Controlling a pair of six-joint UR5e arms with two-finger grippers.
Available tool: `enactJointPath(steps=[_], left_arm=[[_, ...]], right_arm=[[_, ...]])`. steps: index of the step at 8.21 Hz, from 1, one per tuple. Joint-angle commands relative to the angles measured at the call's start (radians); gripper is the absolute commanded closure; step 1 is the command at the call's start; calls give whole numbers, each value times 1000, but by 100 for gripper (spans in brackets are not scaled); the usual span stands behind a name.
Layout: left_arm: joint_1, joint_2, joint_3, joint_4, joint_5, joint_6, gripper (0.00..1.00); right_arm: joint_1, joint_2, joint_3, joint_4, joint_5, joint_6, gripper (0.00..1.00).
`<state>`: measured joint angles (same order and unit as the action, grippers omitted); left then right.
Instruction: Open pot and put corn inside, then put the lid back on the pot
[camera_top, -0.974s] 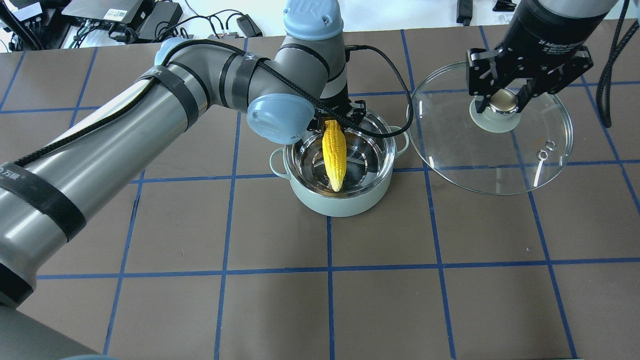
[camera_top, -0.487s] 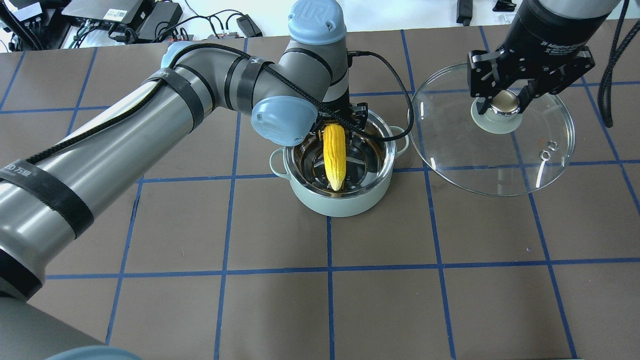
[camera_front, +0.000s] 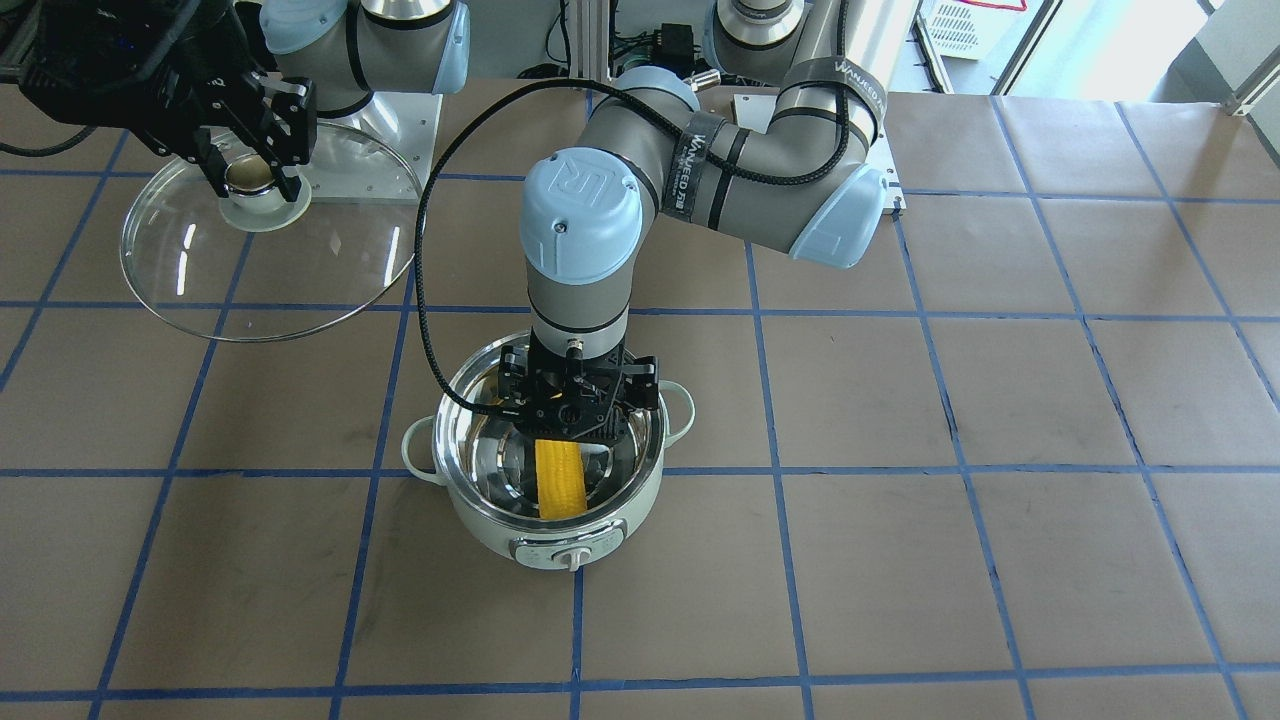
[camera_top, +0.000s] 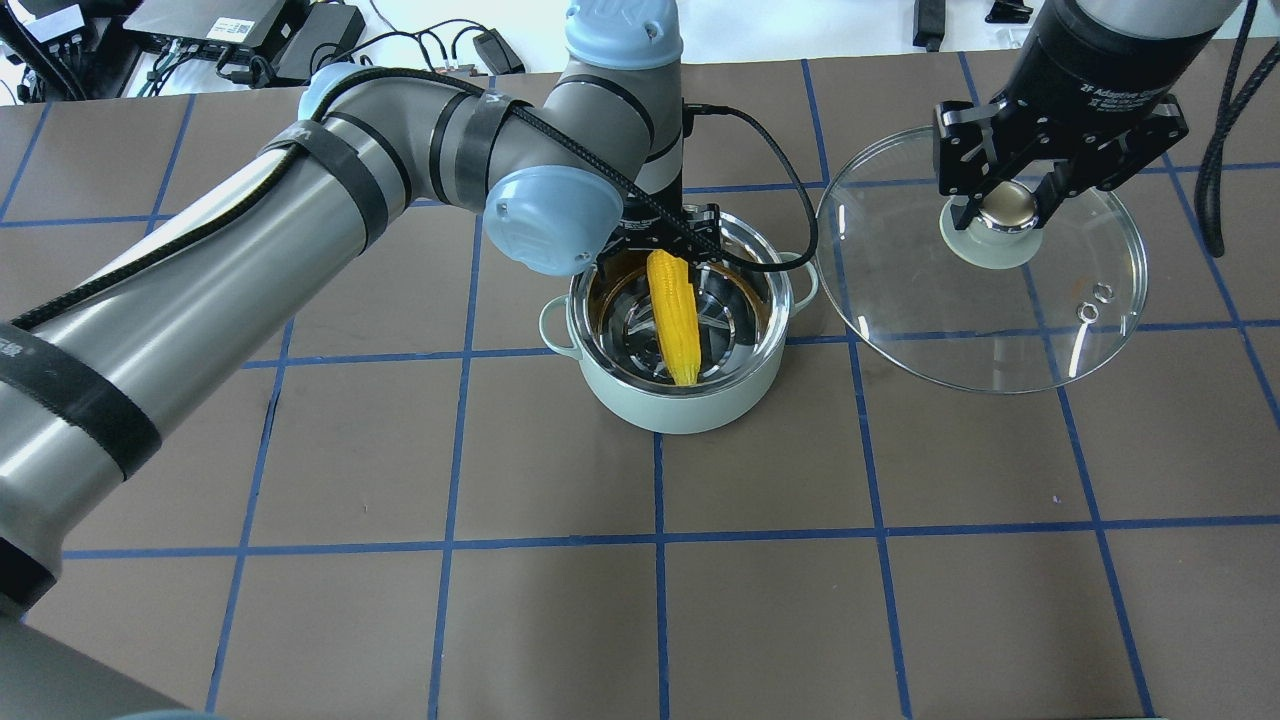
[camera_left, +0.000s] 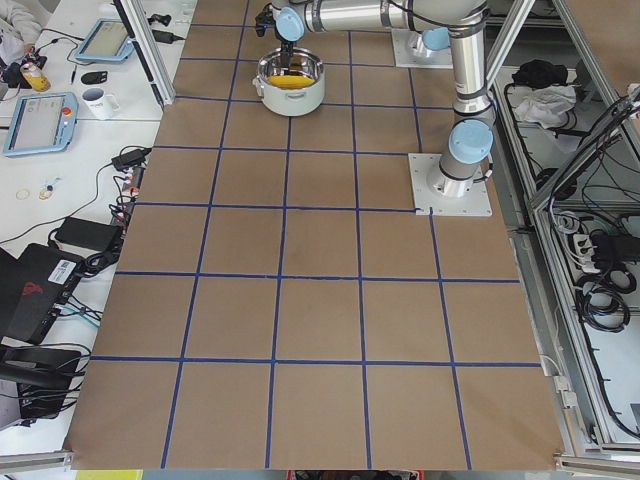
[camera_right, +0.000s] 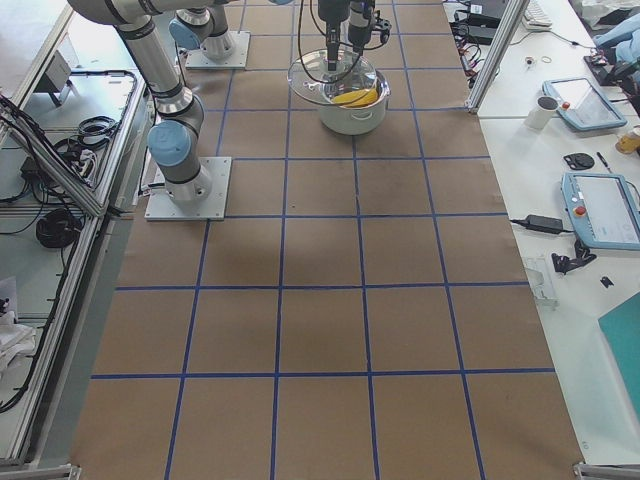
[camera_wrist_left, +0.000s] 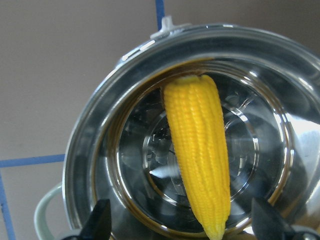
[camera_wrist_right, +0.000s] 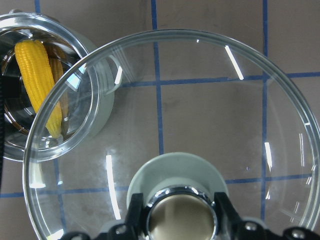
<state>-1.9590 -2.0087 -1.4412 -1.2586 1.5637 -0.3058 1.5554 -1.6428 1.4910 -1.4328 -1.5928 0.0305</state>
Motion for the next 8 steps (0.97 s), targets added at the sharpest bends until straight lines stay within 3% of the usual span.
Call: enactJointPath(steps=[1, 5, 8], left_arm=[[76, 30, 60, -82, 64, 103, 0], [250, 137, 73, -204, 53, 128, 0], [298, 249, 73, -266, 15, 143, 0]], right_arm=[[0, 0, 2, 0, 4, 0, 85], [18, 43, -3, -23, 20, 35, 86], [230, 231, -11, -246, 33, 249, 87]])
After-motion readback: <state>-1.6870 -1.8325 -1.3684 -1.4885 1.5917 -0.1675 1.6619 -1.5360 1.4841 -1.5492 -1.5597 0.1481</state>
